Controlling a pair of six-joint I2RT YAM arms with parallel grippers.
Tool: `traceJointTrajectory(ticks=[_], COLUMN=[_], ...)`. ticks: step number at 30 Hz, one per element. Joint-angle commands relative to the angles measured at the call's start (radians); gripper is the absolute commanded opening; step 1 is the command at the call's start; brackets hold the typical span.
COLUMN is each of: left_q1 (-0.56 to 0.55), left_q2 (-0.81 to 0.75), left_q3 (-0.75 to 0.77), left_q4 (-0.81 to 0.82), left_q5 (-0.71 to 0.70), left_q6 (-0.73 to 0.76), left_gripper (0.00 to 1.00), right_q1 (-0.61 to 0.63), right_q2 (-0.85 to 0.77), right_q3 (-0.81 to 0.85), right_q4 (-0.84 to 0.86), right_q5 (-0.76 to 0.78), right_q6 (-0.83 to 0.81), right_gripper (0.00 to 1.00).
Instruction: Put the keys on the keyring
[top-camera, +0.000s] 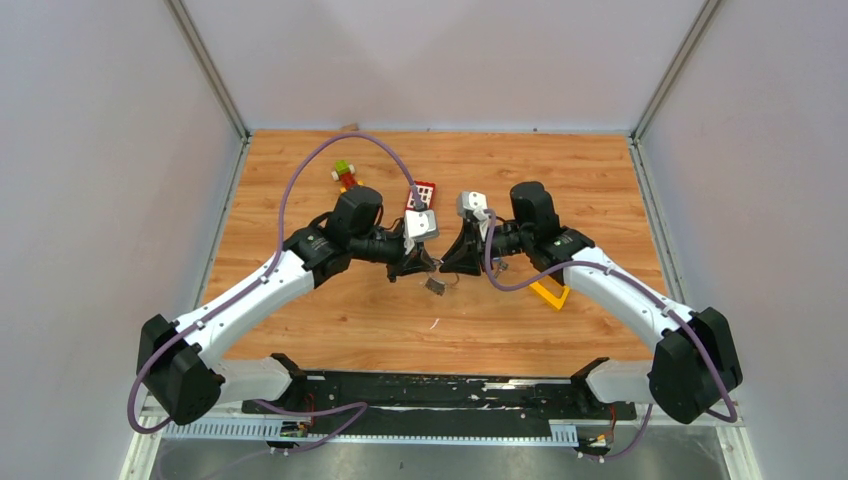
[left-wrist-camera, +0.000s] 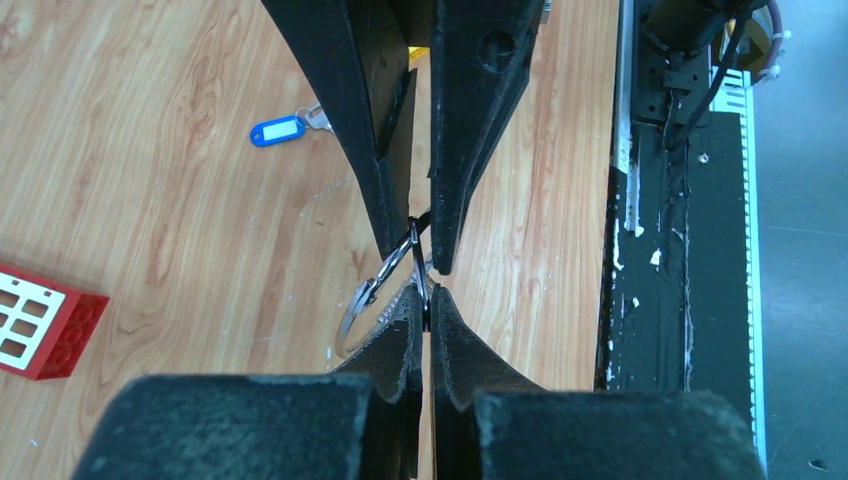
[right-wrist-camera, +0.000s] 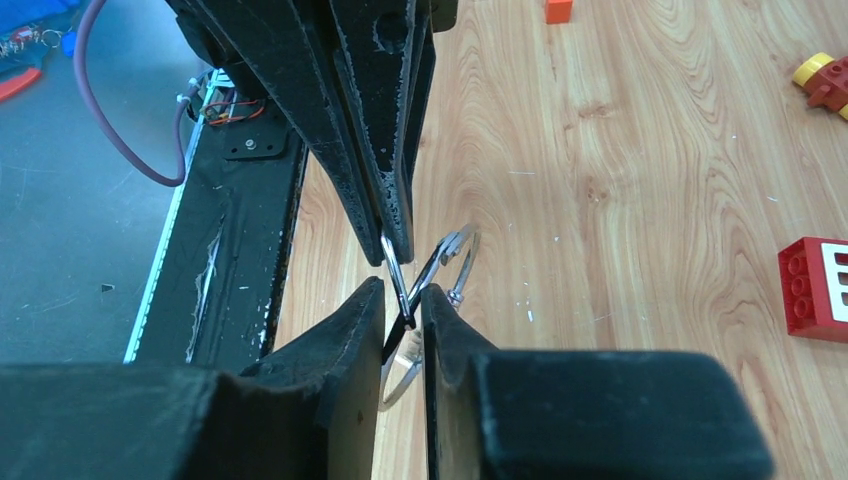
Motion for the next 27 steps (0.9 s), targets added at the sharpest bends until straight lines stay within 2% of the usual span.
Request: traceJointTrajectory(ticks=[1,6,11,17,23,27], left_q1=[-0.003,-0.003,-0.003,-0.002,-0.001,0.027], left_q2=[-0.026,-0.025,-0.024,-0.07,-0.22,-0.23], left_q3=[-0.008,-0.014,-0.014,-0.044,-0.223,-0.226], left_q4=[0.057,0.062,0.062,0.086,0.336,0.343], left_q5=[0.017,0.012,0.01,0.017,-0.031,-0.034], left_q6=[-0.019,-0.019,-0.011,0.073,0.113,0.113], left_gripper=[0.0,0.0,0.0,0.24,0.5,0.54], right_q1=[0.013,0.013,0.013,0.009,-0.003,-0.016], right_q2=[0.006,0.007,0.004,0.005,-0.015,-0.026], right_q3=[0.046,0.044,0.036,0.041,0.022,0.013], right_q4=[0.021,0.028,0.044,0.05,0.115,0.162], right_q5=[0.004,0.027,0.053,0.07,0.065,0.055], right_q6=[-0.004,0.005,0.014,0.039,0.126,0.182], right_gripper=[0.15,0.0,0.0,0.0,0.0,0.0])
